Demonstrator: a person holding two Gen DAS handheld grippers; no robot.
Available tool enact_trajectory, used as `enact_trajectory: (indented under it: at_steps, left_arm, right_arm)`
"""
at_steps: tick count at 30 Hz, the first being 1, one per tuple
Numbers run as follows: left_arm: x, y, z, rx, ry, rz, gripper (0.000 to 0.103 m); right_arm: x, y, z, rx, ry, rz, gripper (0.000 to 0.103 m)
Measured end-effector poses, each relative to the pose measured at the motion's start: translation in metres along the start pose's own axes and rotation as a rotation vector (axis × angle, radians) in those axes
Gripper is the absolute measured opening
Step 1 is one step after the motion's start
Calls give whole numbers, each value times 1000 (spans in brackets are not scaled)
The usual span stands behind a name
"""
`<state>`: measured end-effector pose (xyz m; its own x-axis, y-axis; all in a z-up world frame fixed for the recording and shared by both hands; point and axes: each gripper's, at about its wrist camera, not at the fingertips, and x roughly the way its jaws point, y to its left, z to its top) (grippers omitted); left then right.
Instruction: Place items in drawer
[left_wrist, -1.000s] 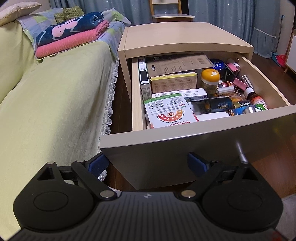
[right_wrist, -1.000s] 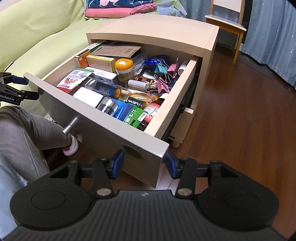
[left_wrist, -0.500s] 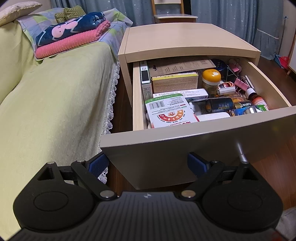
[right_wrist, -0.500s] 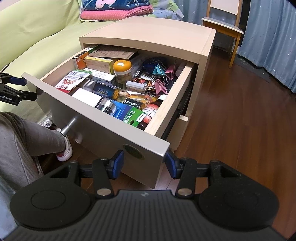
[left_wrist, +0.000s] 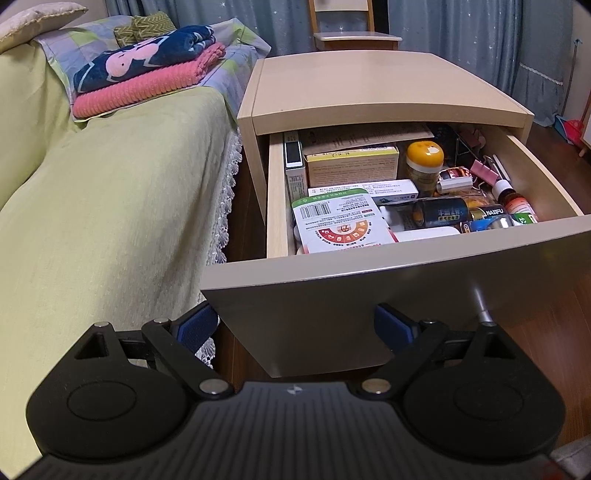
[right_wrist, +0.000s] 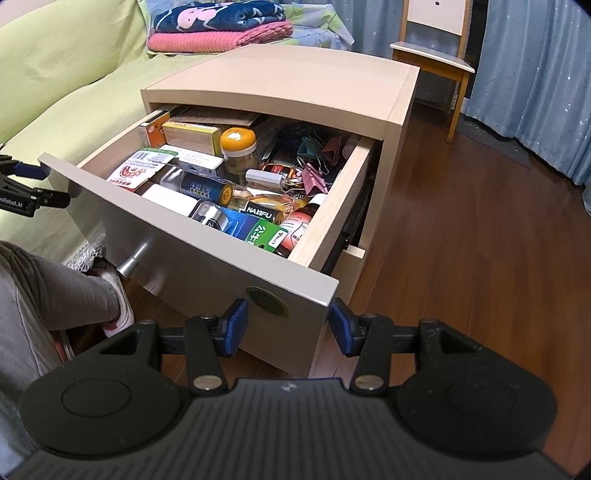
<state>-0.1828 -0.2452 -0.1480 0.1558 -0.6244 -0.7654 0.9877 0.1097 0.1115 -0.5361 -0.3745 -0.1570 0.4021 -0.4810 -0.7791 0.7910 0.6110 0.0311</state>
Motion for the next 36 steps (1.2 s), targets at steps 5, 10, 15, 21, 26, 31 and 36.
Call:
enact_trajectory:
  at_steps: [5,10,15,21,26,31,36]
  left_arm:
    - [1,-1,1,-1,-2,2,93]
    - [1,-1,1,-1,-4,4,93]
    - [2,-1,0,2,-6,1,93]
    - [4,-1,1,1,-8,3,93]
    - [7,-2,4,1,-11,7,93]
    - [10,-2,7,1,-13,8,93]
    - [11,-3,4,4,-18,7,93]
  right_arm:
    - [-3,0,-1,9,-15,-5,44]
    - [-4,1,-3,18,-26,-10,44]
    - [-5,1,-3,24,-35,-17,44]
    - [-4,2,-3,32,-47,-31,44]
    - [-3,2,-3,48,-60,-37,44]
    - [-3,1,-2,59,-72,-40,44]
    - [-2,1,-2,62,-81,-45,44]
